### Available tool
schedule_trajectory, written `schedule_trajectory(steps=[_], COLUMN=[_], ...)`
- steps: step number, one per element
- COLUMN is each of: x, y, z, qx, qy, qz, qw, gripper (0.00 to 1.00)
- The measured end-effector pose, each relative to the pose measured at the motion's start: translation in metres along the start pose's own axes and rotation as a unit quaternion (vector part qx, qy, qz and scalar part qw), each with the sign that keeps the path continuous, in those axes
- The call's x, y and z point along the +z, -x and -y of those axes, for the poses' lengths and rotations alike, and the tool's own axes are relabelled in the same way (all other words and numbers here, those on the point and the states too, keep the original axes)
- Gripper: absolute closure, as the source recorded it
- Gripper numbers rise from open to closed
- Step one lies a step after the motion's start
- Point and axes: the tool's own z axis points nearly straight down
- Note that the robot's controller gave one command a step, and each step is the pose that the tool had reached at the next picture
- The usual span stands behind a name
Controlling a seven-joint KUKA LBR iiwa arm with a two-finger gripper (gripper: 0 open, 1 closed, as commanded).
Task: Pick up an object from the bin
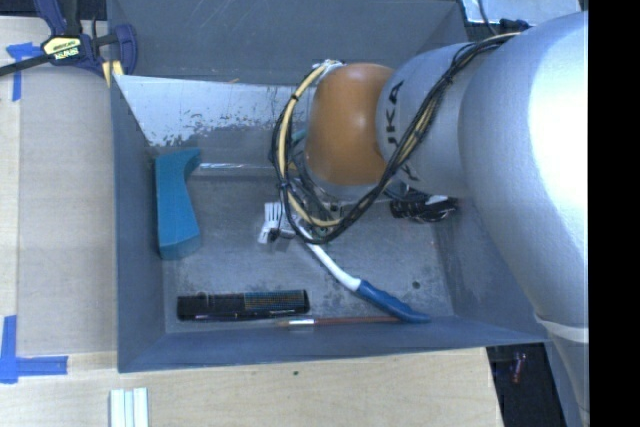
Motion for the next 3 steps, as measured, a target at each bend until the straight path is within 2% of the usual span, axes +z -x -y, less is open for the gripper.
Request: schedule_trajectory(steps=[1, 2, 3], x=[-0.059, -0.107, -0.073], y=[-0.003, 0.013, 0.016], z=[0.003, 0.032, 0.024], qx=[-0.009, 0.006, -0.142], qy=[-0.001, 0.000, 0.000], qz=[-0.0014, 0.0009, 0.0006], qw=[1.0000, 1.0000, 0.9898], gripper=[1.00, 1.00, 1.00])
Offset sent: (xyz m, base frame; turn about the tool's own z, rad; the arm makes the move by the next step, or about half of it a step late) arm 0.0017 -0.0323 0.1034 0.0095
